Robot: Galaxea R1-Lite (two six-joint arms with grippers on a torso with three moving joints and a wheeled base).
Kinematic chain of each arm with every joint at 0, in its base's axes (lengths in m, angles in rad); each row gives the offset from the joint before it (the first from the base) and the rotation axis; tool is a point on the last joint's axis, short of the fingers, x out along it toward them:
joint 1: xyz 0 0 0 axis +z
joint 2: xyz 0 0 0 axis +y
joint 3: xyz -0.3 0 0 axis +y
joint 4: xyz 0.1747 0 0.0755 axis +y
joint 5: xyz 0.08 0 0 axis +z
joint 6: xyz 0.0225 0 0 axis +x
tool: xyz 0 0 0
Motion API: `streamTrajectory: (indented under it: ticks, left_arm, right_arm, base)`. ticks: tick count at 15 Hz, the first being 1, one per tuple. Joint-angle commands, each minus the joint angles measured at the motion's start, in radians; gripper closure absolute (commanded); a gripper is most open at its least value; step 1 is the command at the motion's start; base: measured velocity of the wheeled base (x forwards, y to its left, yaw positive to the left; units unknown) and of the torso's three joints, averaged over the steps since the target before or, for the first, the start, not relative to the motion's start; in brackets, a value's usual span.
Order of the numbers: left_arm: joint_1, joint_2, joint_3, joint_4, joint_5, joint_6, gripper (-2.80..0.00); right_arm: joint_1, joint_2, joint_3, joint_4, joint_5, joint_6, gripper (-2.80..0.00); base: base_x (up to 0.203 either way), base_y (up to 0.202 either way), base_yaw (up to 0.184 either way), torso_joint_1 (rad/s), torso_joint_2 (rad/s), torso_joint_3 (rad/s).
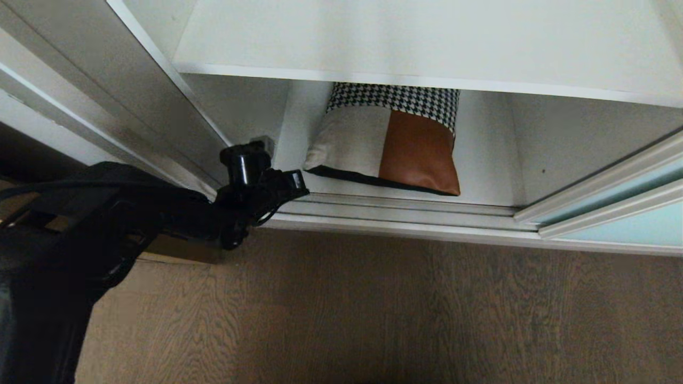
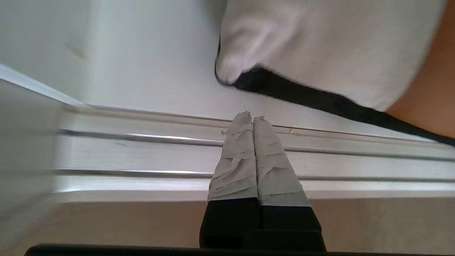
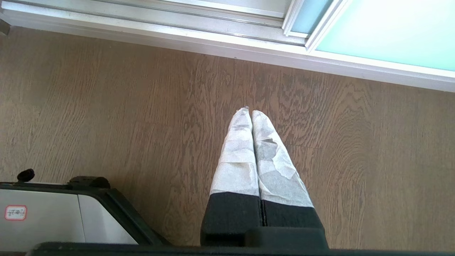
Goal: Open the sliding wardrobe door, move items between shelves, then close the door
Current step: Place the pillow on the higher shelf
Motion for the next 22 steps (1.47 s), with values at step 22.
streamTrajectory:
  ticks: [22]
  left_arm:
    - [0.244, -2.07, 1.393, 0.405, 0.178, 0.223, 0.0]
  right_arm:
    - [0.0, 0.0, 0.0, 0.0, 0.0, 0.0, 0.0]
  base:
    - [0.0, 0.0, 0.0, 0.0, 0.0, 0.0]
